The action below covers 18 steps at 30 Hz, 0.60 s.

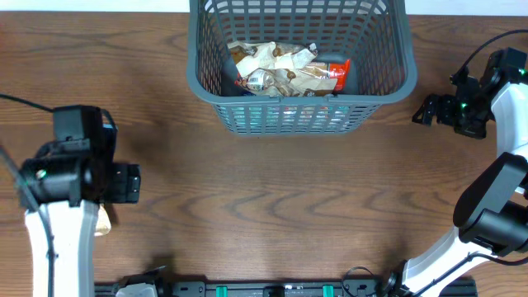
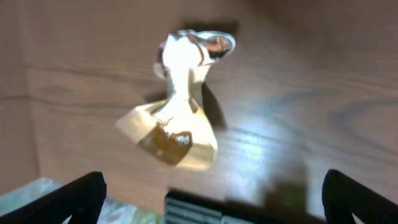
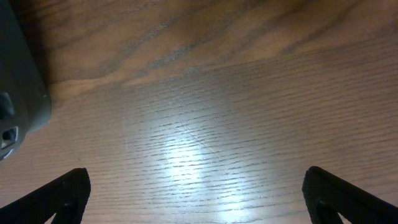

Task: Pack container
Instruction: 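Move the left gripper back over the last Paniree pouch, then lower the left gripper and grasp the last Paniree pouch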

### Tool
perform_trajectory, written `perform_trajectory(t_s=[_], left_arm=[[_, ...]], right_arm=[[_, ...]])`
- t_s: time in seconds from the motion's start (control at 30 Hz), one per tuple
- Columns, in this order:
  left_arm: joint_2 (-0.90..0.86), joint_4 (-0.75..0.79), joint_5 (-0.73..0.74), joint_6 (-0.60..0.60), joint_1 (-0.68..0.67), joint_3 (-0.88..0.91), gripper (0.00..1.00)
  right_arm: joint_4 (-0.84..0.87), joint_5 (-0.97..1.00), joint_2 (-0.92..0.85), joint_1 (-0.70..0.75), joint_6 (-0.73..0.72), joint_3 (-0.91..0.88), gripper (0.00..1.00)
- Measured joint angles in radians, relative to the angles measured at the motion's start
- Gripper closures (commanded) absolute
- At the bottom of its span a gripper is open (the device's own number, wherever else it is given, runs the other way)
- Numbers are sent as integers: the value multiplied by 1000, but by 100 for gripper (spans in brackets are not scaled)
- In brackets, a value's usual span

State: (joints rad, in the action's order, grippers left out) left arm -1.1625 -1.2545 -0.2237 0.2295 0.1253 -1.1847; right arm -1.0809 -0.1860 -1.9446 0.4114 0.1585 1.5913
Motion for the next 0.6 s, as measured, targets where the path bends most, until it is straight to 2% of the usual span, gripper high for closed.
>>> perform_trajectory(t_s=[0.2, 0.6], left_arm=[[-113, 85, 4, 44, 66, 99, 1], [-290, 160, 15, 132, 238, 101, 2]], right_arm=[[0, 0, 0, 0, 3, 0, 1], [9, 0, 0, 0, 4, 0, 1]])
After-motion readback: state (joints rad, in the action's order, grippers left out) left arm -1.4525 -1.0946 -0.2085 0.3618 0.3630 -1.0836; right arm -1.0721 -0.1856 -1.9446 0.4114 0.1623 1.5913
